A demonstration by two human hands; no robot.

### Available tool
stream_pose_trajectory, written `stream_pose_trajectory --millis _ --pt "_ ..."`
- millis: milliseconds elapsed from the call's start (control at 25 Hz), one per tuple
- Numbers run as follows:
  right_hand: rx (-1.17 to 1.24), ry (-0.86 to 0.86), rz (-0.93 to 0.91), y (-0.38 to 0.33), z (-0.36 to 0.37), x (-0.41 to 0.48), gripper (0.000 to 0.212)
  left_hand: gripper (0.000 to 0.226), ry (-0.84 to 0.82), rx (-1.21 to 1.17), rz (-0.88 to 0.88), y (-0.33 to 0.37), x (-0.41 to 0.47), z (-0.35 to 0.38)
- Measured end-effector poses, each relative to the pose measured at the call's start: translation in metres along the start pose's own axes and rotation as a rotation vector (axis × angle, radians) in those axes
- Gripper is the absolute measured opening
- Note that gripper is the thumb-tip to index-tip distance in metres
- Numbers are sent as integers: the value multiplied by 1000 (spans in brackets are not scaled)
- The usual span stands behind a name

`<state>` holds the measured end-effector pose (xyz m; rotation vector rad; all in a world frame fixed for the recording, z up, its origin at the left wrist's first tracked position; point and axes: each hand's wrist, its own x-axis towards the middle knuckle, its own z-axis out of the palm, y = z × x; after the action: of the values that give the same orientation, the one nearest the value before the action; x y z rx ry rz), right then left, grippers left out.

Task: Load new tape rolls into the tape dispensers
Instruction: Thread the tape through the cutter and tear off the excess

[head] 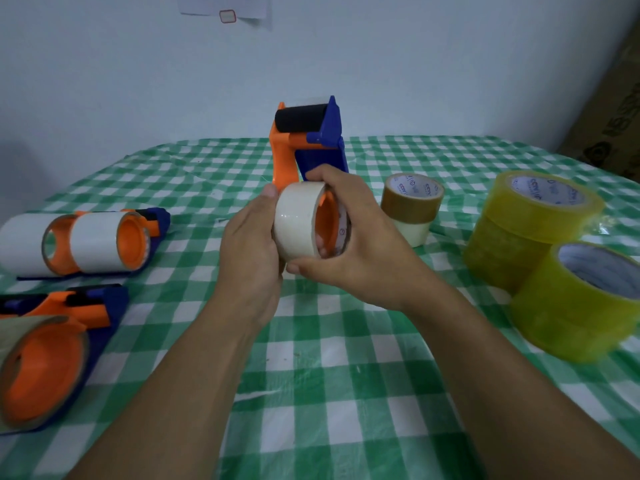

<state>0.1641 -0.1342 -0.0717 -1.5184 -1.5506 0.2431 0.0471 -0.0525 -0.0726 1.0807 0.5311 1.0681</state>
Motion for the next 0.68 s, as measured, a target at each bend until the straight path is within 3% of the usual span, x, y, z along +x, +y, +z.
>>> stream_pose_trajectory --millis 160,280,440,600,680 --pt "445 -19 364 -9 2 2 71 34 -24 131 80 -5 0 -6" --pt "546 4 497 -10 6 4 57 35 -52 172 90 -7 -1 -7" --pt "363 74 327 -9 9 5 60 33 -34 128 53 -3 3 -6" --pt "-191 -19 -58 2 4 0 91 33 38 119 -23 -1 4 -7" --pt "-145 -39 -21 0 2 -1 99 34 45 136 -18 -1 4 -9"
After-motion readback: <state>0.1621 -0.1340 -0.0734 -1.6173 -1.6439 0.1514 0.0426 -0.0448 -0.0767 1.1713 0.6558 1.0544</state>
